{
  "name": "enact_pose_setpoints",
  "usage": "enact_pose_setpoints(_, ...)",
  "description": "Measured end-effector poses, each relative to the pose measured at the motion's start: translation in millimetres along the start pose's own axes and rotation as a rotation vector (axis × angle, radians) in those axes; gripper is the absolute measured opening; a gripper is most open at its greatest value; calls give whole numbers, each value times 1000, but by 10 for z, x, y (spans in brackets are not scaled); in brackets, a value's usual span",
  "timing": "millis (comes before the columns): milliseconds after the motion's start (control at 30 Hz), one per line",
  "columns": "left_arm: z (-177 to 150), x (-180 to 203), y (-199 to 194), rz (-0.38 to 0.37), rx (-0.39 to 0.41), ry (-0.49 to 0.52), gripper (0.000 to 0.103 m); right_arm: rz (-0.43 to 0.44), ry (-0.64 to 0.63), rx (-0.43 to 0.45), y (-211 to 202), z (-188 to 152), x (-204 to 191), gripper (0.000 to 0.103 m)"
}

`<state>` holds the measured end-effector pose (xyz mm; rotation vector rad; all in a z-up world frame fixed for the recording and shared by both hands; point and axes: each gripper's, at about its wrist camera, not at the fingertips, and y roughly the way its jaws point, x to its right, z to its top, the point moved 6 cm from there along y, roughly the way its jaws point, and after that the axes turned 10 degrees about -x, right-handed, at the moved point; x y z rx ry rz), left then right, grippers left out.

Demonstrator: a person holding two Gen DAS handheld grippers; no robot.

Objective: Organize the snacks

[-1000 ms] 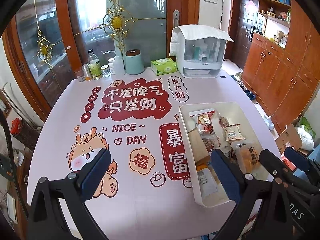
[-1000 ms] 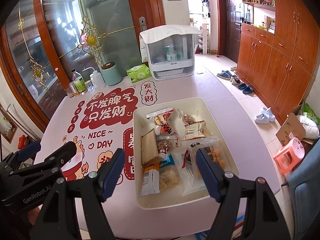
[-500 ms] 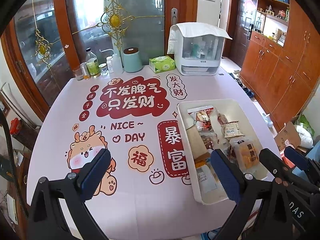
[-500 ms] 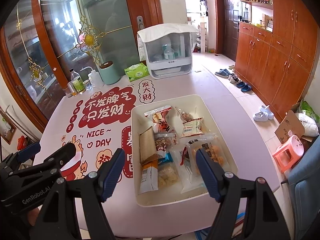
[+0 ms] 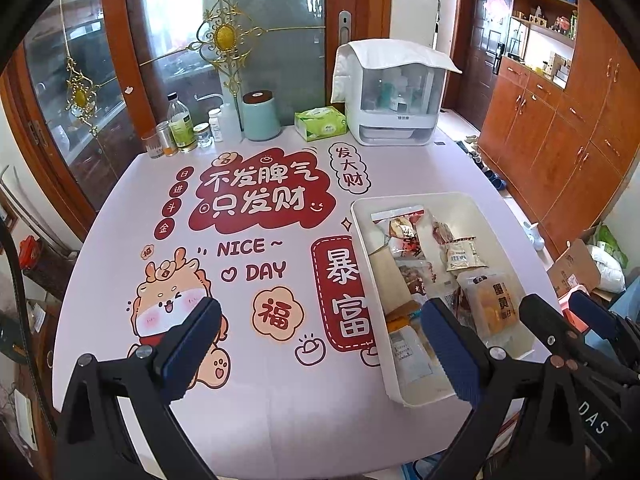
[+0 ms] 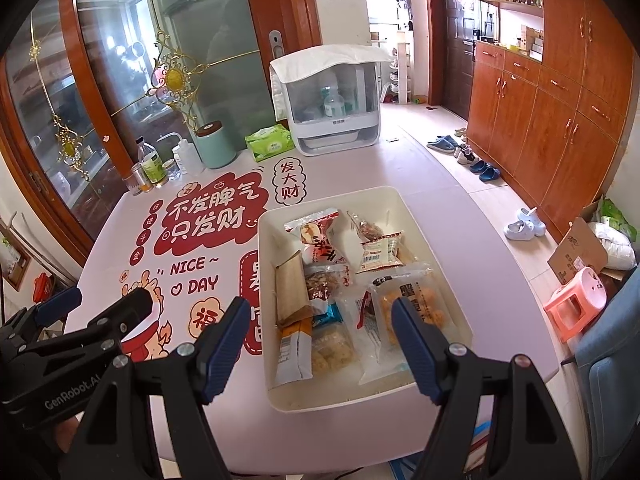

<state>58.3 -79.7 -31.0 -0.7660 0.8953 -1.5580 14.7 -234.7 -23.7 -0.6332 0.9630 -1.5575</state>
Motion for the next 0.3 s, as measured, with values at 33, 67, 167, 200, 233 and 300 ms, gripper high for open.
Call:
enact_pose_setpoints(33,3,1,0,0,0,0,100,0,0,0,0,0,1,74)
enact_pose_setpoints(67,2,3,0,0,-1,0,100,1,1,-1,1,0,3,74)
enact_pose_setpoints(167,7,9,1,1,-1,-2,100,1,0,-1,0,2,5,74)
enact_pose_setpoints(200,9,10,1,2,-1,-2,100,1,-1,-1,1,3,6,74)
enact_pose_setpoints(233,11,10,1,2,-1,-3,100,0,0,-1,-1,-3,13,74)
enact_pose_setpoints(300,7,13,1,2,-2,-3,100,-2,3,-2,0,0,15,74)
